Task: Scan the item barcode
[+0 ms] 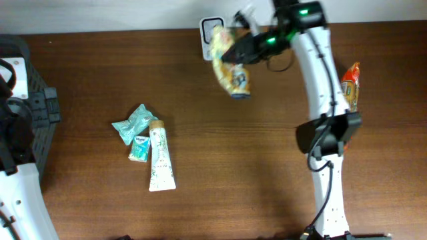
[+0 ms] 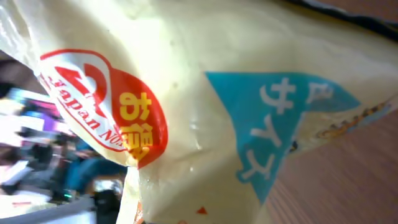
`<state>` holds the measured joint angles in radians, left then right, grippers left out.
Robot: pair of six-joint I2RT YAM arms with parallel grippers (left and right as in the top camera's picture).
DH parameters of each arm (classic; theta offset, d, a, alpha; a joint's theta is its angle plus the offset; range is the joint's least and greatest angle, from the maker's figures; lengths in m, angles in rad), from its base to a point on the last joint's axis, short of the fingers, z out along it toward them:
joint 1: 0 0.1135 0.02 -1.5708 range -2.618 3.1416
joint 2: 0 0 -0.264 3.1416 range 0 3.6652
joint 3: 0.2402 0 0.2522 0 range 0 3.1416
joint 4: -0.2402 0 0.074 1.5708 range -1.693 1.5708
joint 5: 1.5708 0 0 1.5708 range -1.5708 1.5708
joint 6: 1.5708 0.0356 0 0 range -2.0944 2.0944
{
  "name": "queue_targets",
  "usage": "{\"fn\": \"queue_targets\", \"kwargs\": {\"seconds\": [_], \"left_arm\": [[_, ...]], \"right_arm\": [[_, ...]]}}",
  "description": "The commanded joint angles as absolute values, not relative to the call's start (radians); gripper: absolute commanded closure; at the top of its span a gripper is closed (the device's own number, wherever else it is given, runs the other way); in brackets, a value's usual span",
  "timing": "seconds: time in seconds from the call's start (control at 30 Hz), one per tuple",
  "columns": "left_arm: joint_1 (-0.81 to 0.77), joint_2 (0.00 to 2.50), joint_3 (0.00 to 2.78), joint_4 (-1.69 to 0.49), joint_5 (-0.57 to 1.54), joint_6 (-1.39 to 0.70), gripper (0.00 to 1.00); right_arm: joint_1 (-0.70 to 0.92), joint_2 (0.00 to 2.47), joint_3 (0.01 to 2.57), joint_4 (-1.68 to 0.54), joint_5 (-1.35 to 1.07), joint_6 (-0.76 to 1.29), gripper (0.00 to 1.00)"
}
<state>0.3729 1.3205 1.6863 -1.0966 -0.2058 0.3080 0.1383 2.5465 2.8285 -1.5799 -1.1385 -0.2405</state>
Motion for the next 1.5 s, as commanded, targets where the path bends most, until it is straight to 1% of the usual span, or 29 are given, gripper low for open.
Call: {"fn": "queue_targets", "kwargs": {"seconds": [0.0,0.07,0.1,0.13,0.17,0.2,0.23,0.27,0.3,0.33,0.4,0.53,0.63,0.77,0.93,1.0,1.07,1.1,1.13,1.2,1.3,1.37,1.47], "left_arm": [[0.376,1.32,1.69,-1.094,-0.198,0.319,0.01],[0.376,1.32,1.69,-1.094,-0.198,0.319,0.01],[0.376,1.32,1.69,-1.094,-0.198,0.319,0.01],[0.376,1.32,1.69,-1.094,-0.199,0.319,0.01],[0.376,1.32,1.69,-1.094,-0.198,0.319,0.01],[0.376,1.32,1.69,-1.094,-0.198,0.319,0.01],[0.376,1.32,1.69,-1.094,-0.198,0.319,0.01],[0.376,1.32,1.69,-1.094,-0.199,0.319,0.01],[0.376,1.32,1.69,-1.094,-0.198,0.319,0.01],[0.376,1.32,1.69,-1.094,-0.199,0.319,0.01],[0.376,1.32,1.69,-1.094,-0.199,0.319,0.01],[0.376,1.32,1.69,-1.094,-0.199,0.319,0.01],[0.376,1.32,1.69,-1.094,-0.198,0.319,0.01],[0.376,1.32,1.69,-1.094,-0.199,0.319,0.01],[0.376,1.32,1.69,-1.094,-0.198,0.319,0.01],[0.376,1.32,1.69,-1.094,-0.199,0.319,0.01],[0.376,1.32,1.69,-1.094,-0.199,0.319,0.01],[0.376,1.32,1.69,-1.094,-0.199,0.319,0.01],[0.376,1.32,1.69,-1.094,-0.199,0.319,0.01],[0.376,1.32,1.69,-1.094,-0.198,0.319,0.01],[0.376,1.32,1.69,-1.094,-0.198,0.319,0.01],[0.376,1.32,1.69,-1.094,-0.198,0.319,0.01],[0.376,1.32,1.69,-1.094,-0.198,0.319,0.01]], "right_arm": [[0.102,2.523,2.85,-1.578,-1.411,-0.337,0.96],[0.101,2.523,2.85,-1.526,-1.399,-0.32,0.96],[0.107,2.523,2.85,-1.462,-1.332,-0.229,0.96],[0.119,2.523,2.85,-1.365,-1.2,-0.077,0.96],[0.13,2.523,2.85,-1.294,-1.105,0.019,0.96],[0.154,2.523,2.85,-1.193,-0.94,0.138,0.96],[0.176,2.523,2.85,-1.142,-0.78,0.197,0.96],[0.207,2.523,2.85,-1.117,-0.571,0.219,0.96],[0.254,2.526,2.85,-1.105,-0.291,0.218,0.96],[0.296,2.531,2.844,-1.085,-0.079,0.214,0.96],[0.363,2.552,2.816,-0.994,0.15,0.188,0.96],[0.379,2.642,2.812,-0.915,0.162,0.218,0.96],[0.377,2.675,2.799,-0.946,0.173,0.215,0.96],[0.396,2.75,2.771,-0.919,0.174,0.181,0.96],[0.399,2.75,2.772,-0.918,0.195,0.181,0.96],[0.402,2.746,2.801,-0.963,0.19,0.179,0.96],[0.415,2.72,2.877,-1.018,0.189,0.103,0.96],[0.43,2.705,2.929,-0.999,0.196,0.017,0.96],[0.44,2.703,2.961,-0.975,0.197,-0.047,0.96],[0.46,2.704,2.982,-0.842,0.278,-0.164,0.96],[0.45,2.707,2.887,-0.701,0.3,-0.18,0.96],[0.446,2.707,2.814,-0.656,0.3,-0.187,0.96],[0.458,2.666,2.814,-0.777,0.3,-0.16,0.96]]}}
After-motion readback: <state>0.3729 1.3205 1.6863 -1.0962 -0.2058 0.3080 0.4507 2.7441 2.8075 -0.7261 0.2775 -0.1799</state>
